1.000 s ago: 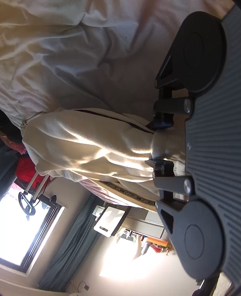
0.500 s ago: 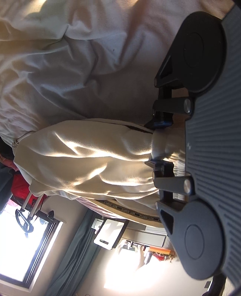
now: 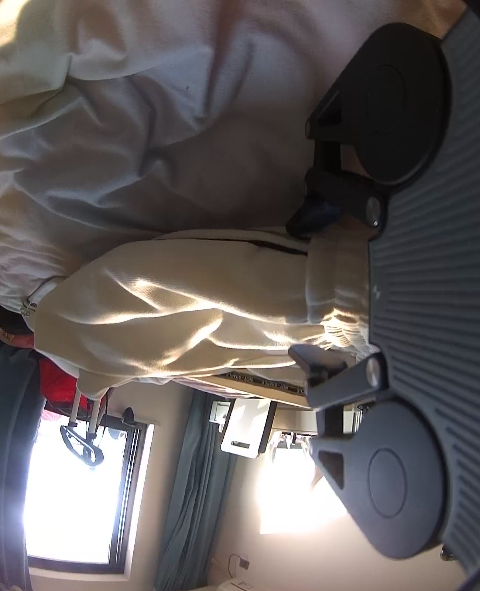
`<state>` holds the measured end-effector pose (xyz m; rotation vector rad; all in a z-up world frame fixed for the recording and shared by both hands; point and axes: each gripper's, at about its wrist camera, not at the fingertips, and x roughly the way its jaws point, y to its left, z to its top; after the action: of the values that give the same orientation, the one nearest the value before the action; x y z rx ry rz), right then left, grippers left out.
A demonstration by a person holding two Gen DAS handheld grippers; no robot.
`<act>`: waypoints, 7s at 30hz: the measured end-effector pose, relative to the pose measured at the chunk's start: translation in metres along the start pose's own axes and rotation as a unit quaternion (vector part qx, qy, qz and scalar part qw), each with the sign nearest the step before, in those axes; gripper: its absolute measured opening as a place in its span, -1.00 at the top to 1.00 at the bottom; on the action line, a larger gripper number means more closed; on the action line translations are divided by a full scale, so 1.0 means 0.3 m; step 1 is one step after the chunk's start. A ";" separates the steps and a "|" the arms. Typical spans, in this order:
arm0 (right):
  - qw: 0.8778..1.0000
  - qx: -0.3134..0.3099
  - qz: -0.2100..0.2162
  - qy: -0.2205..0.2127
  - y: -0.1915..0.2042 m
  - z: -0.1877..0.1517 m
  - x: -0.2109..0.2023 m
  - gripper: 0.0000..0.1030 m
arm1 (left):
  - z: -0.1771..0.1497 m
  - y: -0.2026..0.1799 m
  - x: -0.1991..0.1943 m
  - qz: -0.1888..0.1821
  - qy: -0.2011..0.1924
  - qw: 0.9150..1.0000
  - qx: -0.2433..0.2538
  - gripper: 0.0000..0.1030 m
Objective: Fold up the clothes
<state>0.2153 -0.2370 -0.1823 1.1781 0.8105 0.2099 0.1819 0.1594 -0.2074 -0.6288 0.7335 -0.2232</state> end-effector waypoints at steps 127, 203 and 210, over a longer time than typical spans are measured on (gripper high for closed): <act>0.991 -0.016 0.035 -0.125 0.001 0.273 -0.042 -0.84 | -0.185 -0.620 -0.099 0.089 -0.097 0.954 0.269 0.95; 0.946 0.068 -0.133 -0.288 -0.234 0.380 -0.537 -0.63 | -0.166 0.113 -0.155 0.044 -0.010 0.966 -0.256 -0.58; 0.932 0.078 -0.180 -0.305 -0.249 0.391 -0.530 -0.62 | -0.119 0.302 -0.266 0.042 -0.099 0.900 -0.423 -0.51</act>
<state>0.1614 -0.4400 -0.1592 1.1274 0.4771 -0.5158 0.0971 0.2471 -0.2385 -1.4230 0.6406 0.2657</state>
